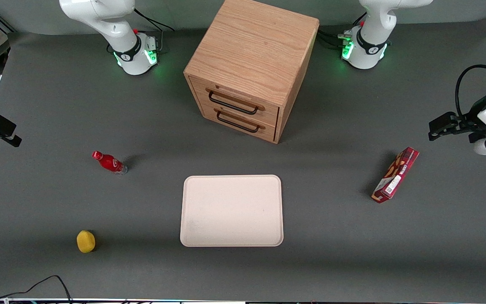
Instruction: Place coke bottle on tray
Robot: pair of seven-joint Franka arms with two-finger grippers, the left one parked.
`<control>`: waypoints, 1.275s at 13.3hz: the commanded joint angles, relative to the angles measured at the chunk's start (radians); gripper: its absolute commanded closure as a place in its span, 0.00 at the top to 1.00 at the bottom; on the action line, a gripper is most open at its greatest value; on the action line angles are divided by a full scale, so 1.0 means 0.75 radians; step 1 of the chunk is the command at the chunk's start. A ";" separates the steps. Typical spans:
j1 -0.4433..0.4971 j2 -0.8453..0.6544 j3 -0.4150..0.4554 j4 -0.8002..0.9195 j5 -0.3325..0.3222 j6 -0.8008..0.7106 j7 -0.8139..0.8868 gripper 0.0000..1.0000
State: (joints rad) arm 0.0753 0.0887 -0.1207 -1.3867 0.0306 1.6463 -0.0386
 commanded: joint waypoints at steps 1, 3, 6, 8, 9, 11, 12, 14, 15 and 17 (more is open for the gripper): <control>-0.004 0.007 0.018 0.000 -0.010 -0.025 0.035 1.00; -0.004 0.007 0.026 0.006 -0.012 -0.041 0.066 1.00; 0.000 0.009 0.056 0.006 -0.018 -0.041 0.131 1.00; 0.000 0.011 0.057 0.008 -0.016 -0.041 0.133 1.00; 0.000 0.015 0.057 0.008 -0.014 -0.041 0.133 1.00; 0.000 0.015 0.057 0.006 -0.014 -0.041 0.133 1.00; 0.000 0.015 0.057 0.004 -0.014 -0.041 0.133 1.00; 0.000 0.017 0.057 0.002 -0.018 -0.048 0.133 1.00; 0.000 0.017 0.057 0.000 -0.018 -0.052 0.133 1.00; -0.004 0.027 0.057 0.002 -0.018 -0.060 0.133 1.00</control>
State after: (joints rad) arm 0.0771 0.1048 -0.0857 -1.3891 0.0305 1.6191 0.0356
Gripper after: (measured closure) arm 0.000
